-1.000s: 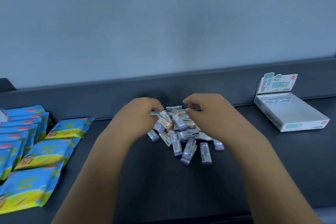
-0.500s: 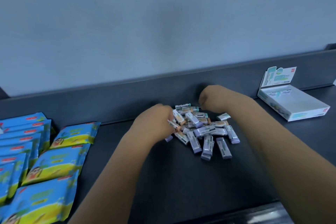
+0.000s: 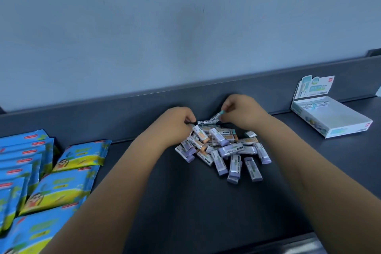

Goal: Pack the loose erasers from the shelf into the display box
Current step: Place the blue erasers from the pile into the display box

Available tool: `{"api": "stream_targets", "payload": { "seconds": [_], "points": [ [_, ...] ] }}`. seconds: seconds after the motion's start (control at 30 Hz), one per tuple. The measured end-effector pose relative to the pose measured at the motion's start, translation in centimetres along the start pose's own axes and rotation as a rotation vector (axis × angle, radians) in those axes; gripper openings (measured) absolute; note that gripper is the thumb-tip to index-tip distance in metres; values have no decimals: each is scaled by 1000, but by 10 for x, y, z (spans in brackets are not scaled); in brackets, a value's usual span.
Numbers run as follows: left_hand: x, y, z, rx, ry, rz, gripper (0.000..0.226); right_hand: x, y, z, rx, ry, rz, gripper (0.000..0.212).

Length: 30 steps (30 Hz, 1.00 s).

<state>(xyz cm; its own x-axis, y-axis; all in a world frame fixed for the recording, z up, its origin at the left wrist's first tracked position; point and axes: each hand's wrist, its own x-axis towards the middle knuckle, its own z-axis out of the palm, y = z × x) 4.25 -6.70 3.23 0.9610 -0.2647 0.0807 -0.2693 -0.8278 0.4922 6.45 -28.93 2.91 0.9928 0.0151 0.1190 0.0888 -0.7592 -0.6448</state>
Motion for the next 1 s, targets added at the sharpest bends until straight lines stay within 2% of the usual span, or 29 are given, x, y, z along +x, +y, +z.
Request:
{"api": "stream_targets", "payload": {
  "seconds": [0.1, 0.17, 0.37, 0.5, 0.6, 0.73, 0.9, 1.0],
  "points": [
    [11, 4, 10, 76, -33, 26, 47, 1, 3, -3, 121, 59, 43, 19],
    [19, 6, 18, 98, -52, 28, 48, 2, 7, -3, 157, 67, 64, 19],
    [40, 19, 29, 284, 50, 42, 17, 1, 15, -6, 168, 62, 64, 16],
    [44, 32, 38, 436, 29, 20, 16, 0, 18, -5, 253, 58, 66, 12],
    [43, 35, 46, 506, 77, 31, 19, -5, 19, -7, 291, 20, 68, 3],
    [42, 34, 49, 520, 92, 54, 19, -13, 17, -12, 373, -23, 87, 3],
    [39, 39, 42, 519, 37, 74, 12, -16, 16, -12, 385, -161, 64, 5],
    [39, 41, 37, 476, 10, 68, 8, -16, 13, -11, 366, -162, 52, 9]
  ]
}}
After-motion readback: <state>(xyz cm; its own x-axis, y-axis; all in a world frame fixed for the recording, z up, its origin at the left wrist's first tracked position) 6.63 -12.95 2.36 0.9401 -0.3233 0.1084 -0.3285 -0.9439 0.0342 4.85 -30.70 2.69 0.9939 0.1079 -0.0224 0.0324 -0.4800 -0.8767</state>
